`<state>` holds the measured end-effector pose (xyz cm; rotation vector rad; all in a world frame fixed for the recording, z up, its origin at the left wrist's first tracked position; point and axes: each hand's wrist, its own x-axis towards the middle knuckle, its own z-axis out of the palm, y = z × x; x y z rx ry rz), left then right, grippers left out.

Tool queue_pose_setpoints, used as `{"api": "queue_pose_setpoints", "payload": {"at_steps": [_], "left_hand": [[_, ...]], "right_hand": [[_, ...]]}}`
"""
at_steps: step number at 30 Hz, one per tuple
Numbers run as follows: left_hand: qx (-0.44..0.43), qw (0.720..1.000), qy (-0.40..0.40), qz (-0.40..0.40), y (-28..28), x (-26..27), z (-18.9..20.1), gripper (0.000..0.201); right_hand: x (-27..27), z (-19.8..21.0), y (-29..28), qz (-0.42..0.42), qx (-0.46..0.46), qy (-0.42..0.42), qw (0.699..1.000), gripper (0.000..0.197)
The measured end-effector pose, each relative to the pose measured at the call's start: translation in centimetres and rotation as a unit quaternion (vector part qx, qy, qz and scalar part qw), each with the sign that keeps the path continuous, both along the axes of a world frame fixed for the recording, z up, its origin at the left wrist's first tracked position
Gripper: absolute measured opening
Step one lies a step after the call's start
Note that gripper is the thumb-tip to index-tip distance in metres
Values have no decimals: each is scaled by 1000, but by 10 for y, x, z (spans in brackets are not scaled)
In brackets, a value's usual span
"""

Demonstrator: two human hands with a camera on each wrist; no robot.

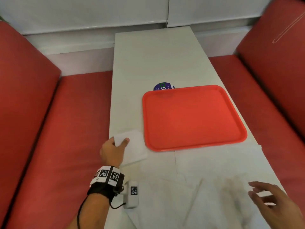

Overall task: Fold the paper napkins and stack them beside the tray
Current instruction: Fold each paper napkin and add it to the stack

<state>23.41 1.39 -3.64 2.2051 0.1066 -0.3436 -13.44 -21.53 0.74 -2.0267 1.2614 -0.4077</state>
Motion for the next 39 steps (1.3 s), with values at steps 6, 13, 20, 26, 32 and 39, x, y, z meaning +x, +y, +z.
{"api": "queue_pose_setpoints", "payload": {"at_steps": [6,13,20,26,32,39], "left_hand": [[75,993,-89,26,-1,-10,-10,64],[-16,990,-138,32,8,-59,40,54],[-10,982,-153,-106,-5,-200,55,30],[10,969,-157,-191,-43,-270,47,33],[15,960,27,-278,-93,-303,31,52],[-126,971,79,-188,-120,-293,35,14]], "right_hand": [[-64,-32,-21,45,-68,166,983,35],[-80,-66,-24,108,-97,302,942,58],[-83,-70,-41,120,-7,161,980,34],[-81,-57,-47,101,86,3,991,36],[-74,-34,-40,155,170,-176,957,23],[-61,-33,-46,168,236,-233,928,15]]}}
